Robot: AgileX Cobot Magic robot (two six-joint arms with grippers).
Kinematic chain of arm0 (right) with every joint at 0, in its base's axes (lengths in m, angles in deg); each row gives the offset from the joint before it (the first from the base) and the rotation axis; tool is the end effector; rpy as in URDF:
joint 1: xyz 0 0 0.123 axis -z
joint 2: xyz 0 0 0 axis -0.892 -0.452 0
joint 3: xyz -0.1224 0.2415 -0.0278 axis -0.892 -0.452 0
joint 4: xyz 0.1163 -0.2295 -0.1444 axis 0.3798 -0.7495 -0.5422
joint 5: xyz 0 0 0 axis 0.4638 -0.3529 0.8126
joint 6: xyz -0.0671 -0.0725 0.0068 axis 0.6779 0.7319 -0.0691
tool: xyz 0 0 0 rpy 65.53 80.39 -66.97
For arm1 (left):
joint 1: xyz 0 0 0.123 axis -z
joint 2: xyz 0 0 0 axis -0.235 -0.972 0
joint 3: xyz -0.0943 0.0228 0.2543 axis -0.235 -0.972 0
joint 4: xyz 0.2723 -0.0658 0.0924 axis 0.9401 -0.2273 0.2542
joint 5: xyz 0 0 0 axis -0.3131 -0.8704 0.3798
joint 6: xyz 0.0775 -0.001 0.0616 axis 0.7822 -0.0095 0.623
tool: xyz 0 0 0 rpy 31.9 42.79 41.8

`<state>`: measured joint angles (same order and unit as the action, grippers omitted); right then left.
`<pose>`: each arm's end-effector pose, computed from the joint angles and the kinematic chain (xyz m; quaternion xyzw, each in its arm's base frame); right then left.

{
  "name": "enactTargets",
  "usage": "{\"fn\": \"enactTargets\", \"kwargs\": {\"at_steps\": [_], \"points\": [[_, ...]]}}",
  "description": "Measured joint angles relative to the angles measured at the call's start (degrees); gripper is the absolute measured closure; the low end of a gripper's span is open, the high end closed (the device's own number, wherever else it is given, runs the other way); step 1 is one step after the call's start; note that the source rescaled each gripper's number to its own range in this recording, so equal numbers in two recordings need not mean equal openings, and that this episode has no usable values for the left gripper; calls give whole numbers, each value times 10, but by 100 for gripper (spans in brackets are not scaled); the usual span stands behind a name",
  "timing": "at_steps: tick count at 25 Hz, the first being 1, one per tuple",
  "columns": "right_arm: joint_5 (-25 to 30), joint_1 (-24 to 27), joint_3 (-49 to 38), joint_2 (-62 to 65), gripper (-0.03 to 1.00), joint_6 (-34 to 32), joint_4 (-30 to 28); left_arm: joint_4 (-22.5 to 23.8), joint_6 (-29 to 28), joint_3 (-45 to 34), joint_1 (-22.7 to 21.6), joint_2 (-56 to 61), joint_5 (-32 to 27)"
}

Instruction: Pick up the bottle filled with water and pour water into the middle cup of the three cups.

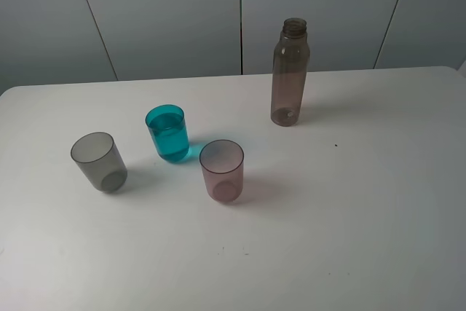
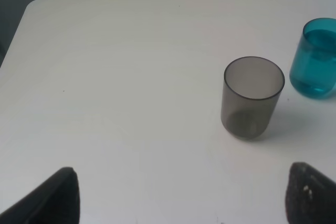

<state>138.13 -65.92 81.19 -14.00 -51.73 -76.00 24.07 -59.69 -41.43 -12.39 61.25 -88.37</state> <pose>0.0504 0.0013 0.2955 0.0241 0.8589 0.0327 0.5105 0.0504 0.0004 0.2965 0.0016 0.8546 -0.0014 0.5193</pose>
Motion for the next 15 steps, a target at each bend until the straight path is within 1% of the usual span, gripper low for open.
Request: {"fn": "enactTargets", "kwargs": {"at_steps": [15], "points": [[0,0,0,0,-3,4,0,0,-2,0,0,0,0]]}}
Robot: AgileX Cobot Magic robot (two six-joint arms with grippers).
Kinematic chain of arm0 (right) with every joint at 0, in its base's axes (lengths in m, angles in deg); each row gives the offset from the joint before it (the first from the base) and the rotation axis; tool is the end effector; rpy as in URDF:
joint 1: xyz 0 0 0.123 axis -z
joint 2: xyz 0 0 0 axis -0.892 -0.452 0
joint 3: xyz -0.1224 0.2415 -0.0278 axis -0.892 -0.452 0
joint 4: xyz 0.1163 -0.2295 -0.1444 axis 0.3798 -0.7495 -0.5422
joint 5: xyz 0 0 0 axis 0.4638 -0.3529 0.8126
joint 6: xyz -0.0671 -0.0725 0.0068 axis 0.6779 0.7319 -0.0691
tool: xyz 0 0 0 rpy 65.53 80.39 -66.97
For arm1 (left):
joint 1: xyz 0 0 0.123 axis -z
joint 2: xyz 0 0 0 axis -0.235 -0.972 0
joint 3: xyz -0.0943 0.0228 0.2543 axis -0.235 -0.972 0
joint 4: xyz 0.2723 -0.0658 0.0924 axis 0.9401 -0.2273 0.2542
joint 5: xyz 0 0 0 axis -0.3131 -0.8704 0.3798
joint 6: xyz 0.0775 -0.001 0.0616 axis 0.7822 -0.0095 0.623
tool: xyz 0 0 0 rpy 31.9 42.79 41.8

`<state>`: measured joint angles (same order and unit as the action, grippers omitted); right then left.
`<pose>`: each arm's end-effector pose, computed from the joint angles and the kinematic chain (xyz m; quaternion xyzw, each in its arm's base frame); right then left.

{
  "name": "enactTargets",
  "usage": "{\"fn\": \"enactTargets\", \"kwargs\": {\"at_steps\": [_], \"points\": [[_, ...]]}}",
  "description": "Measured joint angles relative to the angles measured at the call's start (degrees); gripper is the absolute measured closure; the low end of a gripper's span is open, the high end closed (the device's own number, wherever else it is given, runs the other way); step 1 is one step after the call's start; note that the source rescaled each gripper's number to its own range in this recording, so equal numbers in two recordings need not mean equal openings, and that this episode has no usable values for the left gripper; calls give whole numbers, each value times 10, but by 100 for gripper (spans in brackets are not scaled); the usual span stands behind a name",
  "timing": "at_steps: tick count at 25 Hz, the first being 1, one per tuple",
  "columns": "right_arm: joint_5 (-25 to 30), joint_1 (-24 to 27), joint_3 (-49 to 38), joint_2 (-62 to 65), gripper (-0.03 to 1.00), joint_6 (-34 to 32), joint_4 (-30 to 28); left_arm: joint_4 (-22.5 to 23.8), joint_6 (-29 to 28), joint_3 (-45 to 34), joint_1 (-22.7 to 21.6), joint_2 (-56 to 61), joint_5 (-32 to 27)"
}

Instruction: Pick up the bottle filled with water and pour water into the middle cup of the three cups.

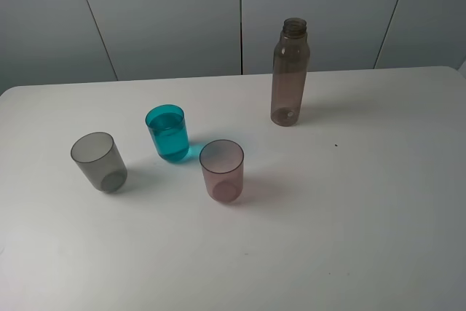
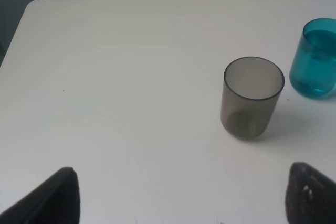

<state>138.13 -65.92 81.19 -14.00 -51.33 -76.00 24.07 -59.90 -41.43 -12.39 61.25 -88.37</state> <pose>0.0504 0.0013 0.2955 0.0211 0.8590 0.0309 0.5107 0.0504 0.0004 0.2965 0.0000 0.8546 -0.0023 0.5193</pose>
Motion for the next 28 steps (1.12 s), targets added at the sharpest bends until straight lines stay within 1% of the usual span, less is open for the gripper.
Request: {"fn": "enactTargets", "kwargs": {"at_steps": [28], "points": [[0,0,0,0,-3,0,0,0,0,0,0,0,0]]}}
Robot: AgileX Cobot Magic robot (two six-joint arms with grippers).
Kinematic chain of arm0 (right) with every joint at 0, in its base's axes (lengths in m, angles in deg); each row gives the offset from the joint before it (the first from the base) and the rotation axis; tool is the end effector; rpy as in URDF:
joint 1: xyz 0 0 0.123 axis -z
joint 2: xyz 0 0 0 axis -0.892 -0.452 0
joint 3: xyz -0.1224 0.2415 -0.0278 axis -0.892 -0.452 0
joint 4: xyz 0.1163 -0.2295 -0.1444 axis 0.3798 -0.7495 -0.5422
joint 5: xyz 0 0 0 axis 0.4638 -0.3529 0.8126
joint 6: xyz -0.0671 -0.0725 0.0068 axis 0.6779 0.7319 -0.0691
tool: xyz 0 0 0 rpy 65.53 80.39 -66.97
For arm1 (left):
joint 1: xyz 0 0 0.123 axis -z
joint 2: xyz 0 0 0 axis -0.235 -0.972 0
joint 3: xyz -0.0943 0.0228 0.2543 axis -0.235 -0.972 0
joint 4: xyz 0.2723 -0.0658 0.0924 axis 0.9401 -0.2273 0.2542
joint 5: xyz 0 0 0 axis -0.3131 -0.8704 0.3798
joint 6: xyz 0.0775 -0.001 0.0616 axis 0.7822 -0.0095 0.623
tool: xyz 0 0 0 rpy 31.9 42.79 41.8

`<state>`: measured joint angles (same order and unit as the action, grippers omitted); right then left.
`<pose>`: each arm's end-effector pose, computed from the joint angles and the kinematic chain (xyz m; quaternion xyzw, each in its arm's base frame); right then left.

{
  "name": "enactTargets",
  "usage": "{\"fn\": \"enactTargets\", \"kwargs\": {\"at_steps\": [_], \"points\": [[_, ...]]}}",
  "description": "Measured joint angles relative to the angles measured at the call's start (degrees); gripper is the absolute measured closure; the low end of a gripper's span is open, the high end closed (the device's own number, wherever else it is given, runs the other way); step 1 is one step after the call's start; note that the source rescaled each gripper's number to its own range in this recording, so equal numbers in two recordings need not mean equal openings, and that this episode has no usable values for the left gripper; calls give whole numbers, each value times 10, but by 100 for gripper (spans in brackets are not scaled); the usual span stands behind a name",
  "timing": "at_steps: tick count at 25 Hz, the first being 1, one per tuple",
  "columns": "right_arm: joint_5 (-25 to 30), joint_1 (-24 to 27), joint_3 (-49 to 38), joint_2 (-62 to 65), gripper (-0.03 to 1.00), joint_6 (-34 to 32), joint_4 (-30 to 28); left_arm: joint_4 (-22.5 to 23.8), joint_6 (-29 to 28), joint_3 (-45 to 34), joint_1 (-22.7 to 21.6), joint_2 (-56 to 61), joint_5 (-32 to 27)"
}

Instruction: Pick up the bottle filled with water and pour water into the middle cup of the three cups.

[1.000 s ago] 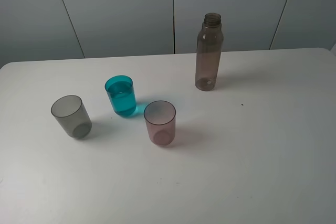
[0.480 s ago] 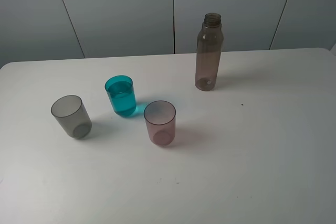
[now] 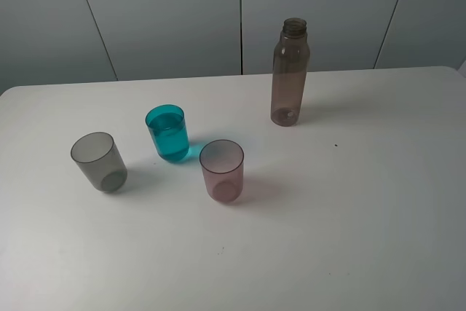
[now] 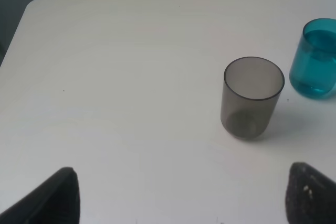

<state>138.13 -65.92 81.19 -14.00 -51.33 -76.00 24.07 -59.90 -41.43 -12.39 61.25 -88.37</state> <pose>0.0504 0.0013 0.2955 0.0211 0.8590 0.0309 0.5107 0.0504 0.0004 0.2965 0.0000 0.8546 -0.0023 0.5193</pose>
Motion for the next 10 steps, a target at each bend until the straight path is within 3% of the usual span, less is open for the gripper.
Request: {"fn": "enactTargets", "kwargs": {"at_steps": [10], "points": [[0,0,0,0,-3,0,0,0,0,0,0,0,0]]}}
